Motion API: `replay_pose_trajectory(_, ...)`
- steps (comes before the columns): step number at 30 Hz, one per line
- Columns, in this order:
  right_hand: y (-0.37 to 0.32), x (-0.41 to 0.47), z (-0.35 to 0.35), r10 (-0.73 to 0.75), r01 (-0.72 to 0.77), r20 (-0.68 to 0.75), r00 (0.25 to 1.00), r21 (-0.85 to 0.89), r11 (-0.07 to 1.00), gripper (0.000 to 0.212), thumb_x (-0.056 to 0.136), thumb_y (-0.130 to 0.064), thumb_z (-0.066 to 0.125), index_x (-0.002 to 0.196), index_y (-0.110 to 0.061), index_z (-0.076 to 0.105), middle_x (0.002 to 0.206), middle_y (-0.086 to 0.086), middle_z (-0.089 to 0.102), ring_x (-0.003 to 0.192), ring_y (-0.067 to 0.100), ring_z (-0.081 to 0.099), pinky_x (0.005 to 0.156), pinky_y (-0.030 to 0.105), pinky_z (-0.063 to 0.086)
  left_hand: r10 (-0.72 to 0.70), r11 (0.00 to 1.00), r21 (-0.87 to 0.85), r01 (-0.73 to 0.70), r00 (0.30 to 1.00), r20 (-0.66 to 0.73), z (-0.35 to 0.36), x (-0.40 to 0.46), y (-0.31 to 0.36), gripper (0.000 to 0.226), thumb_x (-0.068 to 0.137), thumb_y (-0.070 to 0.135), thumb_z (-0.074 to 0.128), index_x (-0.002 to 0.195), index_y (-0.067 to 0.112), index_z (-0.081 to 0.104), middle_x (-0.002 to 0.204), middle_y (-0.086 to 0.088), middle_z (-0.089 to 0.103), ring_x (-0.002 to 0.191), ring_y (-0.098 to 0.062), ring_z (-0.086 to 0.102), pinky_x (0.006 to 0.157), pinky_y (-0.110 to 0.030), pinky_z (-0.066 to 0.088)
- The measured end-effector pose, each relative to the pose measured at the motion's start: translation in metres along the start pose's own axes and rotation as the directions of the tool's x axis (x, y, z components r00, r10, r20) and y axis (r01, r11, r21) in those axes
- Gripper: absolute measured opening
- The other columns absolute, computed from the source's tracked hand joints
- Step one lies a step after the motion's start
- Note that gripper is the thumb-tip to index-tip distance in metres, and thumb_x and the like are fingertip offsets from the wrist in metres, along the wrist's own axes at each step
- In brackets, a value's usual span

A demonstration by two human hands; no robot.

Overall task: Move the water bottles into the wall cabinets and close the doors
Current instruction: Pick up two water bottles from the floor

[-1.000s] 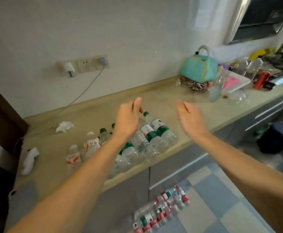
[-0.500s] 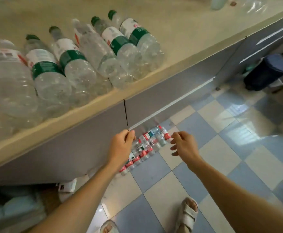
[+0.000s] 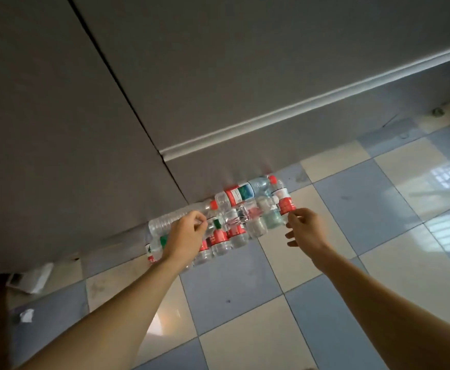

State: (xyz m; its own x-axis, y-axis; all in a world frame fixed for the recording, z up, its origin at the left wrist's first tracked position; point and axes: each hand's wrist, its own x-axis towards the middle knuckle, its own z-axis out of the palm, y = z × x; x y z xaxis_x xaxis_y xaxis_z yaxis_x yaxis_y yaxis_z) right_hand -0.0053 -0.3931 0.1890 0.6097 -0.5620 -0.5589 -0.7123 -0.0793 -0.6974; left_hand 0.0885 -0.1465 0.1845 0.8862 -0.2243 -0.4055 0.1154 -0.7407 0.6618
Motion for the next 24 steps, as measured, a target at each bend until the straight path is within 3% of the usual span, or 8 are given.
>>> replay_pose_trajectory(2,0.026,0.044,0.01,-0.011,0.011,0.007,1.0,0.01,1.0,0.029,0.105,-0.018,0.048,0.131,-0.007,0.056,0.094,0.008,0.064,0.072,0.022,0.064,0.057,0.031,0.056,0.03,0.998,0.059,-0.03,1.0,0.0,0.037,0.027,-0.024,0.007,0.095,0.022,0.067,0.099,0.026,0.063,0.102,0.007,0.068,0.086,0.001,0.06,0.065,-0.008,0.043)
replay_pose_trajectory(3,0.036,0.064,0.015,-0.017,0.016,0.012,1.0,0.014,1.0,0.027,0.105,-0.017,0.049,0.129,-0.008,0.057,0.094,0.009,0.065,0.072,0.023,0.064,0.058,0.033,0.057,0.059,0.993,0.104,-0.06,0.998,0.007,0.053,0.041,-0.035,0.012,0.093,0.023,0.071,0.103,0.024,0.064,0.108,0.007,0.065,0.094,-0.001,0.059,0.076,-0.009,0.044)
replay_pose_trajectory(5,0.051,0.095,0.024,-0.033,0.033,0.013,0.999,0.021,0.999,0.022,0.103,-0.017,0.052,0.124,-0.011,0.058,0.095,0.01,0.066,0.072,0.023,0.064,0.058,0.036,0.058,0.124,0.966,0.225,-0.129,0.992,0.039,0.079,0.065,-0.054,0.03,0.089,0.029,0.074,0.116,0.021,0.064,0.122,0.007,0.059,0.116,-0.011,0.05,0.098,-0.021,0.039)
replay_pose_trajectory(7,0.063,0.125,0.037,-0.059,0.059,0.015,0.998,0.033,0.998,0.015,0.102,-0.016,0.053,0.117,-0.015,0.056,0.1,0.013,0.066,0.075,0.023,0.065,0.056,0.034,0.057,0.146,0.934,0.317,-0.164,0.986,0.081,0.1,0.085,-0.072,0.047,0.086,0.037,0.077,0.127,0.023,0.06,0.134,0.005,0.055,0.128,-0.017,0.042,0.108,-0.034,0.031)
replay_pose_trajectory(10,0.079,0.161,0.059,-0.037,0.03,0.068,0.997,0.097,0.995,0.019,0.103,-0.017,0.051,0.122,-0.018,0.051,0.107,0.014,0.062,0.084,0.027,0.063,0.062,0.039,0.059,0.159,0.899,0.404,-0.172,0.985,0.066,0.121,0.104,-0.096,0.059,0.085,0.043,0.075,0.137,0.025,0.054,0.142,0.007,0.055,0.131,-0.018,0.039,0.108,-0.036,0.024)
replay_pose_trajectory(13,0.092,0.182,0.075,0.016,-0.031,0.1,0.995,0.154,0.988,0.023,0.106,-0.022,0.048,0.124,-0.009,0.055,0.112,0.022,0.063,0.086,0.033,0.064,0.073,0.047,0.059,0.244,0.841,0.499,-0.208,0.97,-0.006,0.134,0.106,-0.111,0.06,0.086,0.041,0.073,0.139,0.022,0.054,0.137,0.005,0.061,0.129,-0.02,0.043,0.107,-0.036,0.024)
replay_pose_trajectory(16,0.092,0.196,0.079,0.09,-0.101,0.053,0.995,0.268,0.958,0.025,0.104,-0.025,0.051,0.118,-0.009,0.064,0.097,0.014,0.063,0.076,0.027,0.063,0.06,0.033,0.055,0.303,0.817,0.526,-0.237,0.952,-0.041,0.135,0.102,-0.114,0.058,0.085,0.036,0.075,0.138,0.019,0.057,0.131,0.003,0.065,0.122,-0.02,0.049,0.102,-0.036,0.031)
replay_pose_trajectory(24,0.079,0.194,0.072,0.184,-0.191,0.06,0.981,0.457,0.869,0.008,0.092,-0.005,0.07,0.087,0.0,0.068,0.075,0.01,0.052,0.056,0.016,0.05,0.046,0.021,0.051,0.336,0.846,0.455,-0.28,0.941,-0.047,0.111,0.078,-0.105,0.054,0.091,0.027,0.072,0.141,0.017,0.056,0.132,0.002,0.064,0.124,-0.022,0.048,0.106,-0.037,0.034)
